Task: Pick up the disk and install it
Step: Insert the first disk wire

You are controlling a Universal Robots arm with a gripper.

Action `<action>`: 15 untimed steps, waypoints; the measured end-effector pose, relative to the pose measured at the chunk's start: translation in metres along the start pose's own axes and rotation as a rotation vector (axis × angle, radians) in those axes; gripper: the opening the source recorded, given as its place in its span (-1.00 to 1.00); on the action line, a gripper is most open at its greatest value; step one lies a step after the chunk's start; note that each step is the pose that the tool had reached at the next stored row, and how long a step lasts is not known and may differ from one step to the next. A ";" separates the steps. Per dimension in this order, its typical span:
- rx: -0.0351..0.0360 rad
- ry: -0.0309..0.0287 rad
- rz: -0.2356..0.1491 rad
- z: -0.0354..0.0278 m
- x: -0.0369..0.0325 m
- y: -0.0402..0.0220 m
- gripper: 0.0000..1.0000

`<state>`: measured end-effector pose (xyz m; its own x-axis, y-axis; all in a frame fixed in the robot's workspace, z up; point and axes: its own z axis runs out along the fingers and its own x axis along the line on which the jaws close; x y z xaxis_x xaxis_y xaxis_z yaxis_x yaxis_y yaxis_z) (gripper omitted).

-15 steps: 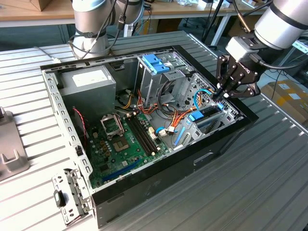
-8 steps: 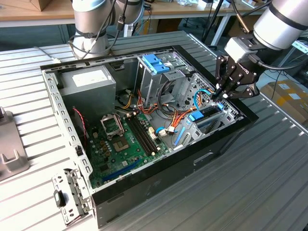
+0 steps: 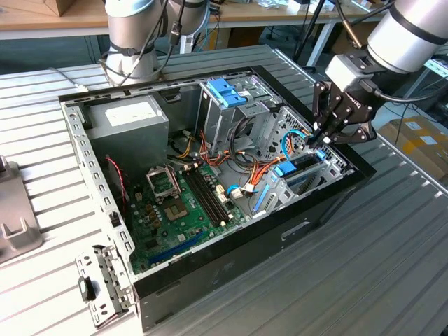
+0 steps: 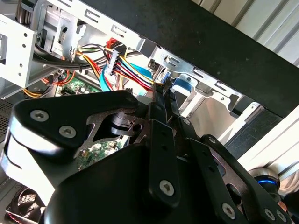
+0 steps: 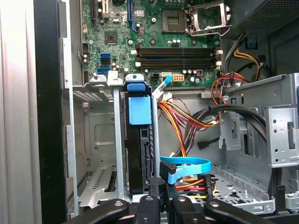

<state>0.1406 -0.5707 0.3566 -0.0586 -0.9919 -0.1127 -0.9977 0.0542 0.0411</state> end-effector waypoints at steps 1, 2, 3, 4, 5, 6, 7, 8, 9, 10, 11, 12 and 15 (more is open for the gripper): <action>0.0000 0.0001 0.000 0.0000 0.0000 0.0001 -0.65; 0.0000 0.0000 0.000 0.0002 0.0000 0.0003 -0.65; 0.0000 0.0000 0.000 0.0003 0.0001 0.0006 -0.65; 0.0000 0.0000 0.000 0.0004 0.0001 0.0007 -0.65; 0.0000 0.0000 0.000 0.0006 0.0001 0.0010 -0.65; 0.0000 0.0000 0.000 0.0008 0.0001 0.0011 -0.65; 0.0000 0.0001 0.000 0.0010 0.0002 0.0013 -0.65; 0.0000 0.0001 0.000 0.0012 0.0002 0.0015 -0.65; 0.0000 0.0001 0.000 0.0016 0.0003 0.0019 -0.65; 0.0000 0.0001 0.000 0.0021 0.0005 0.0026 -0.65; 0.0000 -0.0001 0.000 0.0025 0.0008 0.0037 -0.65; 0.0000 -0.0001 0.000 0.0031 0.0011 0.0053 -0.65; 0.0000 0.0002 0.000 0.0036 0.0015 0.0072 -0.65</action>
<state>0.1332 -0.5713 0.3532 -0.0586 -0.9919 -0.1125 -0.9977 0.0543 0.0411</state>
